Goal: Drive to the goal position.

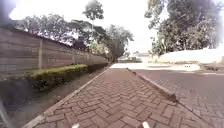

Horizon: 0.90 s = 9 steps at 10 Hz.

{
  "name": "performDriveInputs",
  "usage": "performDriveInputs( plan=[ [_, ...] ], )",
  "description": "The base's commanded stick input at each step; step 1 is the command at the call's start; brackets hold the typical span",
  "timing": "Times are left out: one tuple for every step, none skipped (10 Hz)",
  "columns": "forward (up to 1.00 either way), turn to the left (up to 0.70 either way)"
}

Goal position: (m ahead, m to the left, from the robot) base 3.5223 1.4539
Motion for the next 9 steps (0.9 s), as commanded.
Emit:
performDriveInputs(
  plan=[
    [0.7,0.0],
    [0.7,0.0],
    [0.7,0.0],
    [0.7,0.0],
    [0.7,0.0],
    [0.7,0.0],
    [0.7,0.0],
    [0.7,0.0],
    [0.7,0.0]
  ],
)
